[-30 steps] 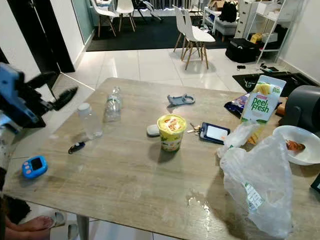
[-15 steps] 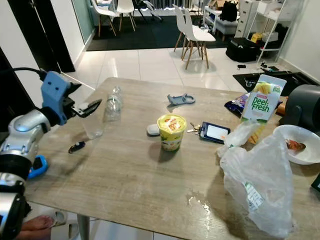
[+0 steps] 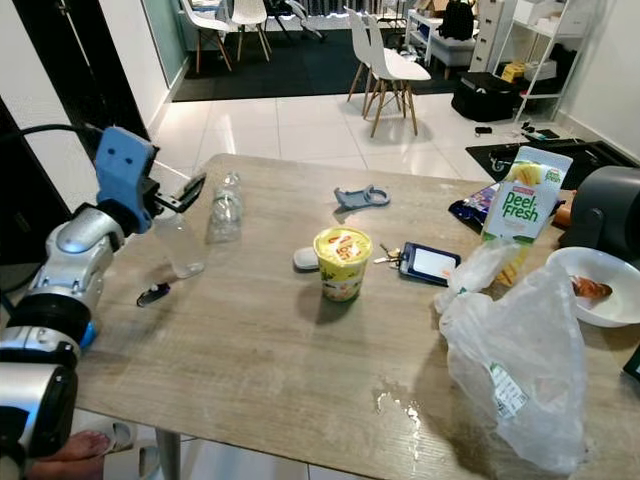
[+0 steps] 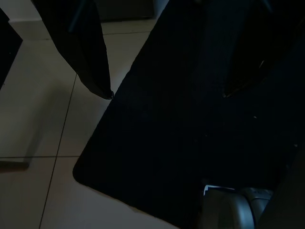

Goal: Restocking fridge

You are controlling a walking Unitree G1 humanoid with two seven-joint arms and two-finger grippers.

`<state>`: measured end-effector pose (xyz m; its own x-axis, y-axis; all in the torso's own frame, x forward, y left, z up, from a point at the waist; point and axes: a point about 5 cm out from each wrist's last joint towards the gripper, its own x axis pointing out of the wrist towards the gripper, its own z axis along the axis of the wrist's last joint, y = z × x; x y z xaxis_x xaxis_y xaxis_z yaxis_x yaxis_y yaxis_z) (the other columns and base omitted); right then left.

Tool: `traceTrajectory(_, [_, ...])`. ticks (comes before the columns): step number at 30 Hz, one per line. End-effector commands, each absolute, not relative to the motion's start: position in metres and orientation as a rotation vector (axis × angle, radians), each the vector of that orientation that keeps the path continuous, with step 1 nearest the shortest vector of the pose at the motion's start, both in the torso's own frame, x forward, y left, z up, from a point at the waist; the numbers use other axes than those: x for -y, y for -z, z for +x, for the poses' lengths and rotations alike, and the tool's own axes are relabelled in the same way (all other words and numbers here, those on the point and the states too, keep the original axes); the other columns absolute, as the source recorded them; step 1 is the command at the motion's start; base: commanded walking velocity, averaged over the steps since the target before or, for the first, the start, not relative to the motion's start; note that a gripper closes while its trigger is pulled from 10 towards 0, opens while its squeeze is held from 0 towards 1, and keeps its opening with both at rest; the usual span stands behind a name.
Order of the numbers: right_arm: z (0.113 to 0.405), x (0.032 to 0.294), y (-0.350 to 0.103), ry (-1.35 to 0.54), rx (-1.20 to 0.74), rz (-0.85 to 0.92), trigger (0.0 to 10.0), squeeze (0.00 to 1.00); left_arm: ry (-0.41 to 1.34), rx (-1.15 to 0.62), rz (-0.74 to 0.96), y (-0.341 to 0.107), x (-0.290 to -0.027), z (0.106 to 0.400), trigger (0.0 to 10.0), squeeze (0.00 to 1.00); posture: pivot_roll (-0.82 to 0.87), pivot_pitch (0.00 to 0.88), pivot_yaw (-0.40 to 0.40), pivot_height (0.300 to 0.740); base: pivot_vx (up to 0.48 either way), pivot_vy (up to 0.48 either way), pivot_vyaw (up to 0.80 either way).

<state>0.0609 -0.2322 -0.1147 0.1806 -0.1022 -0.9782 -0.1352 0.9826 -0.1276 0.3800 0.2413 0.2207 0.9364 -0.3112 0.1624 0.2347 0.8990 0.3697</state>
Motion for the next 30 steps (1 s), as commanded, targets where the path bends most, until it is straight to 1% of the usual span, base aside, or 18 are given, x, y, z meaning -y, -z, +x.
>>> traceTrajectory(1, [0.062,0.234,0.114,-0.010,-1.386,-0.190,10.0,0.00,0.252,0.181,0.338,-0.211,-0.251,0.377,10.0,0.00,0.05,0.000,0.013,0.740,0.000,0.000,0.00])
traceTrajectory(4, [0.063,0.235,0.114,-0.014,-1.384,-0.197,10.0,0.00,0.155,0.125,0.328,-0.196,-0.275,0.368,10.0,0.00,0.06,0.000,0.012,0.740,0.000,0.000,0.00])
traceTrajectory(5, [0.063,0.235,0.114,-0.014,-1.384,-0.197,10.0,0.00,0.155,0.125,0.328,-0.196,-0.275,0.368,10.0,0.00,0.06,0.000,0.012,0.740,0.000,0.000,0.00])
traceTrajectory(7, [0.063,0.235,0.114,-0.016,-1.383,-0.200,10.0,0.00,0.107,0.097,0.312,-0.188,-0.286,0.363,10.0,0.00,0.06,0.000,0.005,0.740,0.000,0.000,0.00])
traceTrajectory(11, [0.064,0.235,0.113,-0.021,-1.381,-0.204,10.0,0.00,0.054,0.066,0.231,-0.178,-0.298,0.358,10.0,0.00,0.06,0.000,0.005,0.740,0.000,0.000,0.00])
traceTrajectory(17, [0.063,0.236,0.113,-0.023,-1.383,-0.207,10.0,0.00,0.041,0.035,0.204,-0.173,-0.301,0.357,10.0,0.00,0.06,0.000,0.006,0.740,0.000,0.000,0.00])
traceTrajectory(25, [0.058,0.238,0.114,-0.023,-1.393,-0.212,10.0,0.00,0.067,0.078,0.152,-0.182,-0.301,0.360,10.0,0.00,0.05,0.003,0.004,0.740,0.000,0.000,0.00])
traceTrajectory(28, [0.052,0.240,0.114,-0.023,-1.405,-0.217,10.0,0.00,0.170,0.108,0.165,-0.189,-0.290,0.364,10.0,0.00,0.04,0.028,0.004,0.740,0.000,0.000,0.00])
traceTrajectory(30, [0.050,0.241,0.114,-0.023,-1.408,-0.218,10.0,0.00,0.195,0.116,0.169,-0.192,-0.286,0.365,10.0,0.00,0.04,0.028,0.004,0.740,0.000,0.000,0.00])
